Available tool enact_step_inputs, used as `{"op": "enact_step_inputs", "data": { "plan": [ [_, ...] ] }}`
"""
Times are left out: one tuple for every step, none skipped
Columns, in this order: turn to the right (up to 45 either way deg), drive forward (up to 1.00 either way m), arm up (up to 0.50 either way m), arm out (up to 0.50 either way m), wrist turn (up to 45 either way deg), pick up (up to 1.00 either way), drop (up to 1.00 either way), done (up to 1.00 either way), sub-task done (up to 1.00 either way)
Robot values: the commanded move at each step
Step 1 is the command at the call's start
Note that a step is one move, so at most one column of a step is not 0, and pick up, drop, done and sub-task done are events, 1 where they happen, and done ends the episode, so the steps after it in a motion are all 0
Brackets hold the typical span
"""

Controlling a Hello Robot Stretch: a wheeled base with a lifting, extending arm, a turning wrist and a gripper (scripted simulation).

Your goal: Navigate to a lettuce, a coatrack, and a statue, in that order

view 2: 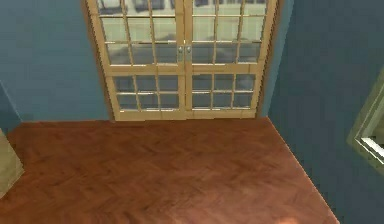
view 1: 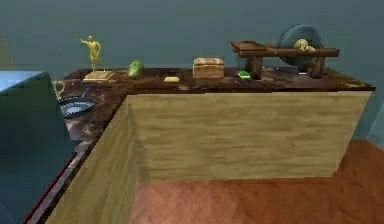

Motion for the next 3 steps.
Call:
{"op": "enact_step_inputs", "data": {
  "plan": [
    [45.0,0.0,0.0,0.0,0.0,0.0,0.0,0.0,0.0],
    [45.0,0.0,0.0,0.0,0.0,0.0,0.0,0.0,0.0],
    [45.0,0.0,0.0,0.0,0.0,0.0,0.0,0.0,0.0]
  ]
}}
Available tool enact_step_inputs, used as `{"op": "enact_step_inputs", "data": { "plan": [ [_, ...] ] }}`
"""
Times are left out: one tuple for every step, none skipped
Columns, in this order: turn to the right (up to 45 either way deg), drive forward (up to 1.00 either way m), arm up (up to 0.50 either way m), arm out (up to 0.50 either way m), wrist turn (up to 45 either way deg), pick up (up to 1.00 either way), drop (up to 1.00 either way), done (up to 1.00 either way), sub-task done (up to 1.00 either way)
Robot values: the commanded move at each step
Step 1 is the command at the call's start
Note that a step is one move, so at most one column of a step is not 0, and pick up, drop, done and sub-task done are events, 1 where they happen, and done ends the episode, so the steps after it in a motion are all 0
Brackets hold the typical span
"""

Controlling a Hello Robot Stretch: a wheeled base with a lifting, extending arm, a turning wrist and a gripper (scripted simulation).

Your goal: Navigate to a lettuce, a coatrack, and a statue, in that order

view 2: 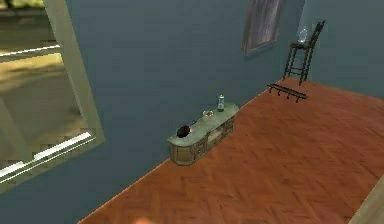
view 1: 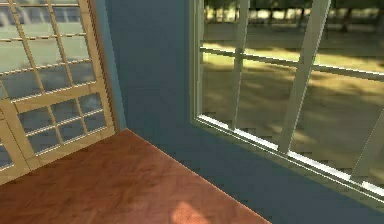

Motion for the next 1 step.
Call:
{"op": "enact_step_inputs", "data": {
  "plan": [
    [9.0,0.0,0.0,0.0,0.0,0.0,0.0,0.0,0.0]
  ]
}}
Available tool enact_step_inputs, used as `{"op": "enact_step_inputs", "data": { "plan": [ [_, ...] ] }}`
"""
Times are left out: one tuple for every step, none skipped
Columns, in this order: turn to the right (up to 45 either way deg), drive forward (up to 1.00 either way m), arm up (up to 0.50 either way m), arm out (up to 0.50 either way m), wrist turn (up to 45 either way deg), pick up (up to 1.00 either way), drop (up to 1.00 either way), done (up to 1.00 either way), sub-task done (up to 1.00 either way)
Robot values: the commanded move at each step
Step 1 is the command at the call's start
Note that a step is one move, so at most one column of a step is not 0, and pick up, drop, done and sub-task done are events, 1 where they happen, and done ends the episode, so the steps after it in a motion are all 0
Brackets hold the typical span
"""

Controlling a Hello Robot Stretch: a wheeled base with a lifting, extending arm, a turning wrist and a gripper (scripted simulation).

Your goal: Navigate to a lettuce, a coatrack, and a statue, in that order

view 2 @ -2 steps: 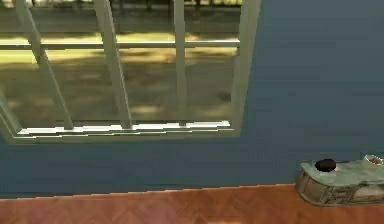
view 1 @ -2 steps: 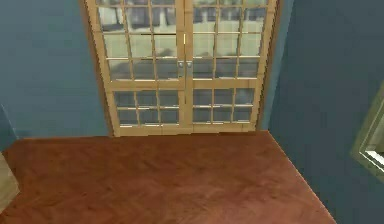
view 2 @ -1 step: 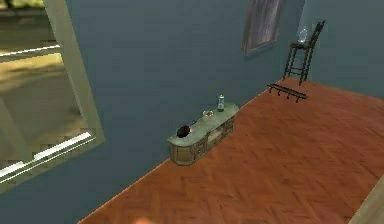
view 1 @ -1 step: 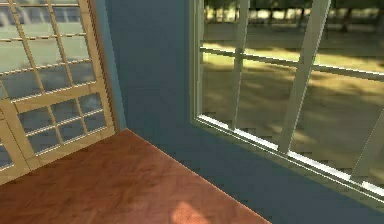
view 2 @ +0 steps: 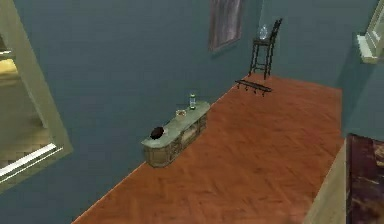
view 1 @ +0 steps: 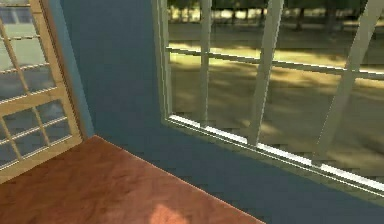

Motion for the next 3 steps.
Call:
{"op": "enact_step_inputs", "data": {
  "plan": [
    [0.0,0.05,0.0,0.0,0.0,0.0,0.0,0.0,0.0],
    [-33.0,0.0,0.0,0.0,0.0,0.0,0.0,0.0,0.0],
    [0.0,0.25,0.0,0.0,0.0,0.0,0.0,0.0,0.0]
  ]
}}
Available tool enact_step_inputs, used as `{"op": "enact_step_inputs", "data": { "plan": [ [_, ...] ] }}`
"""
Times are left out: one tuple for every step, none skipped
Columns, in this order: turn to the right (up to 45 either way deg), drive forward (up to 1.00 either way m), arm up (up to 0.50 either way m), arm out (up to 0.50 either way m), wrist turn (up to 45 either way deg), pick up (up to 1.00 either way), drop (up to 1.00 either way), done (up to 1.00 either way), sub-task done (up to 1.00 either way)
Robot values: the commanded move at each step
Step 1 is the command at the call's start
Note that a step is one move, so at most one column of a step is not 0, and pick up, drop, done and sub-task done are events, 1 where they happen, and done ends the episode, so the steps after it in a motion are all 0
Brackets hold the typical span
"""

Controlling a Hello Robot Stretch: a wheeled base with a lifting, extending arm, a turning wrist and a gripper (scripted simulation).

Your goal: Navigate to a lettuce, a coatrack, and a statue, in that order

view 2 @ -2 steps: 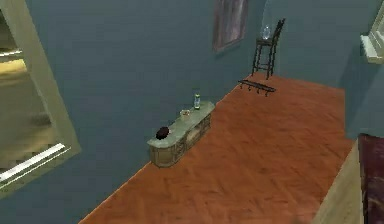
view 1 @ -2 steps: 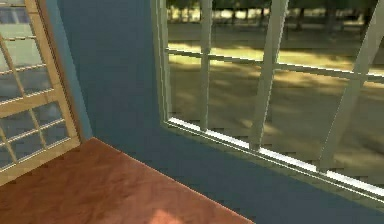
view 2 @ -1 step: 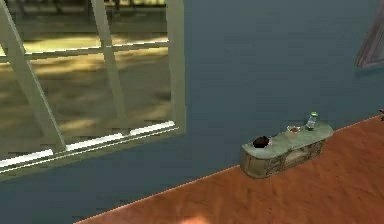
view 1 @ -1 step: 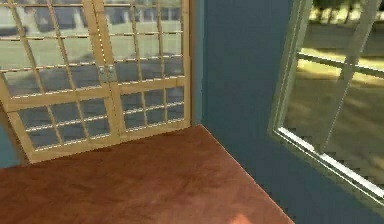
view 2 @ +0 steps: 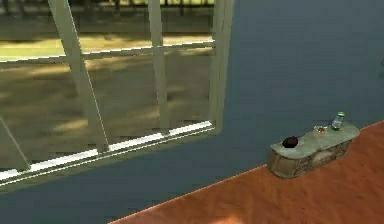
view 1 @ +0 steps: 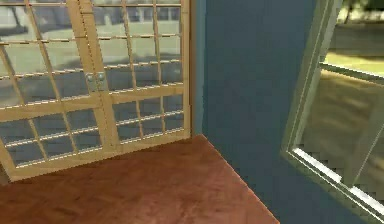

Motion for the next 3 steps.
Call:
{"op": "enact_step_inputs", "data": {
  "plan": [
    [-45.0,0.0,0.0,0.0,0.0,0.0,0.0,0.0,0.0],
    [-45.0,0.0,0.0,0.0,0.0,0.0,0.0,0.0,0.0],
    [-30.0,0.0,0.0,0.0,0.0,0.0,0.0,0.0,0.0]
  ]
}}
